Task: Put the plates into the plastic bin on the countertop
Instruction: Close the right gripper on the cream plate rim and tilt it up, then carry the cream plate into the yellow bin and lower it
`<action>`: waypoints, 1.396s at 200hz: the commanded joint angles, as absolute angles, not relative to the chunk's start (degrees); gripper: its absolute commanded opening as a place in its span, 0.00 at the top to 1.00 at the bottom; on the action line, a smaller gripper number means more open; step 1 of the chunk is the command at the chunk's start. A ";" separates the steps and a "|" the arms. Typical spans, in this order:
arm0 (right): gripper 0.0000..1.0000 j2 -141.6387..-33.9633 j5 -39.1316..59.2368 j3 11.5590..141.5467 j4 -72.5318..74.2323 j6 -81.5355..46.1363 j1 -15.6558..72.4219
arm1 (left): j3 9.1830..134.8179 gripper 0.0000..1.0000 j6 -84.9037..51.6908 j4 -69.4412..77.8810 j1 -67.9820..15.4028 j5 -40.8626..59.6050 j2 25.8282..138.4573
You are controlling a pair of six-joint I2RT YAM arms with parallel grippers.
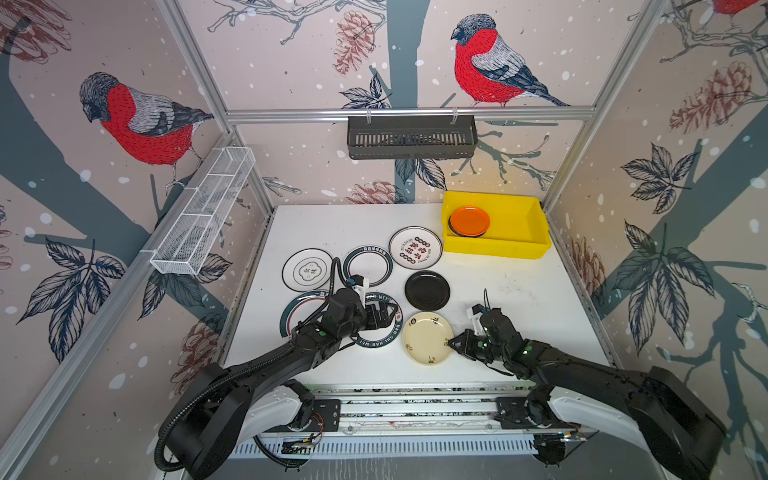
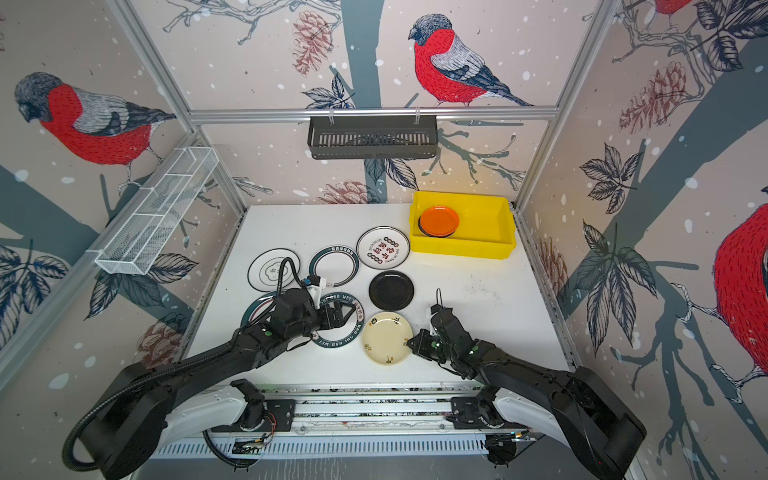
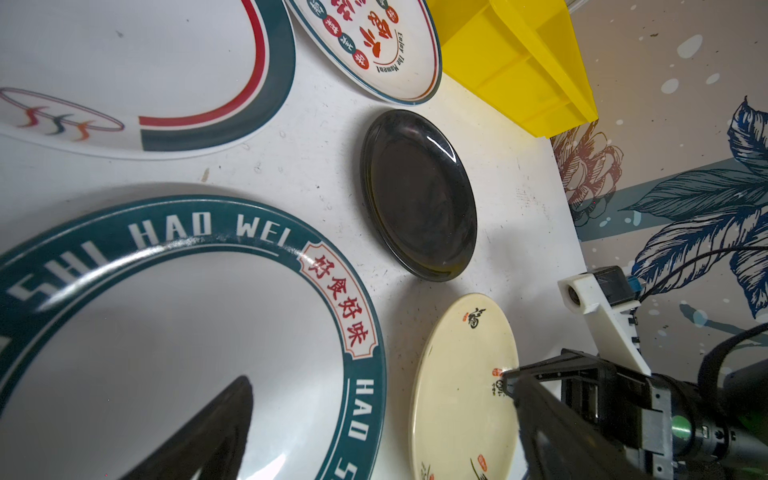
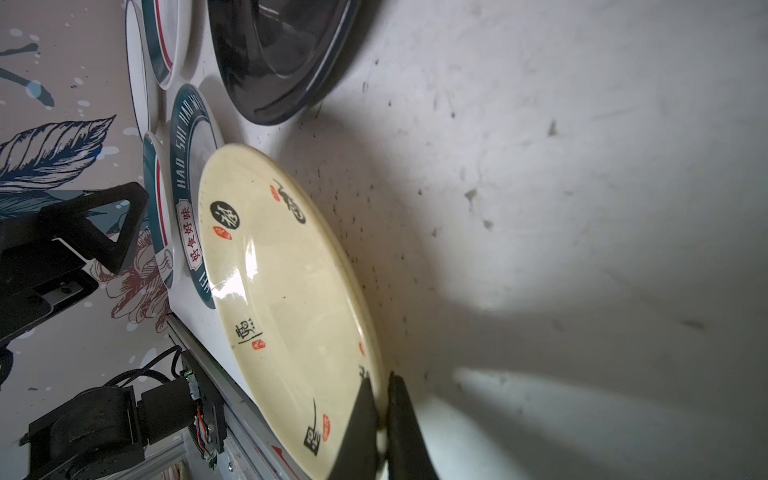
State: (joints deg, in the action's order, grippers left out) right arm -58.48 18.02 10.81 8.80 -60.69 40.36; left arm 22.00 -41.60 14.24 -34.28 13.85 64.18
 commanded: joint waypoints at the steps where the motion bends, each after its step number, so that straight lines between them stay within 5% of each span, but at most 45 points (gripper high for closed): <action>1: 0.98 -56.95 17.54 10.22 8.14 -62.63 39.63 | 22.23 0.03 -41.33 15.46 -34.28 13.71 63.69; 152: 0.99 -51.07 17.62 20.65 -5.11 -55.12 20.95 | 24.95 0.03 -40.23 14.41 -34.19 12.06 62.86; 279: 0.99 -80.09 11.87 56.87 -3.45 -42.51 5.60 | 26.69 0.03 -38.68 12.65 -34.10 10.06 60.81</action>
State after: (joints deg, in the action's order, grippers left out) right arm -75.05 15.14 51.22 -5.37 -46.33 6.76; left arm 25.47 -39.94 12.88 -34.17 10.50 60.93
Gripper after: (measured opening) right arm 0.078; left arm 0.971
